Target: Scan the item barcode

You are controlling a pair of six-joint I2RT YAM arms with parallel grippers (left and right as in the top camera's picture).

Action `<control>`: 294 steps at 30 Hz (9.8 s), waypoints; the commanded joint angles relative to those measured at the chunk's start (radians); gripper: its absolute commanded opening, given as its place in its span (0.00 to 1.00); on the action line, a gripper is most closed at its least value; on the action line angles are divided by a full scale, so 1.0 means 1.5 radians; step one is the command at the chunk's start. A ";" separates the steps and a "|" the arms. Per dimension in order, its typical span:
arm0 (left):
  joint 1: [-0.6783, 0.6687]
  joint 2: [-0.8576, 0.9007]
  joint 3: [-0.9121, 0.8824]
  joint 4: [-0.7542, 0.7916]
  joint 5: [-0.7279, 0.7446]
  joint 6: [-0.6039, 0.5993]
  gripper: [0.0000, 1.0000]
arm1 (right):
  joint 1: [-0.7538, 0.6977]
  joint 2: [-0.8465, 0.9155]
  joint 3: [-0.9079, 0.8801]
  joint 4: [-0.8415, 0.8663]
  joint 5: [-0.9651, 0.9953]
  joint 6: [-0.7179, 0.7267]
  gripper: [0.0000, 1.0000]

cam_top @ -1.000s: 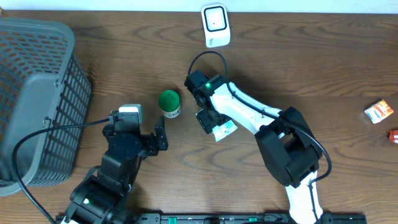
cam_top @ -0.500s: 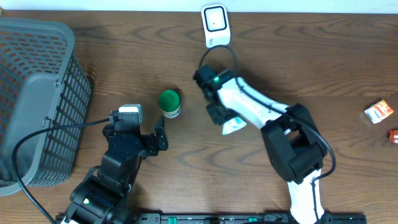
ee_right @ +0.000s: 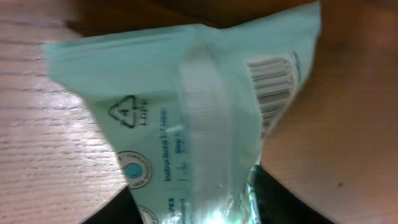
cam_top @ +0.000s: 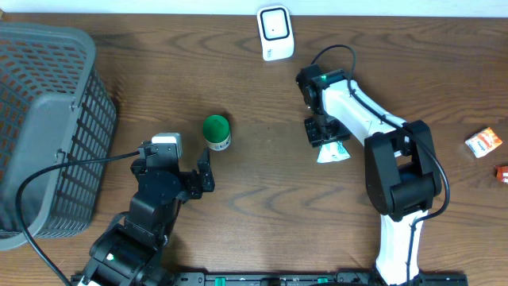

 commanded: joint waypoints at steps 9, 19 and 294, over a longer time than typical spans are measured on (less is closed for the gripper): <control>0.002 -0.001 0.002 0.003 -0.009 0.009 0.98 | 0.035 -0.019 0.087 -0.097 -0.006 0.050 0.84; 0.002 -0.001 0.002 0.003 -0.009 0.009 0.98 | 0.132 -0.023 0.083 -0.098 0.148 0.166 0.81; 0.002 -0.001 0.002 0.003 -0.009 0.009 0.98 | 0.040 0.045 -0.289 1.599 0.011 -1.372 0.01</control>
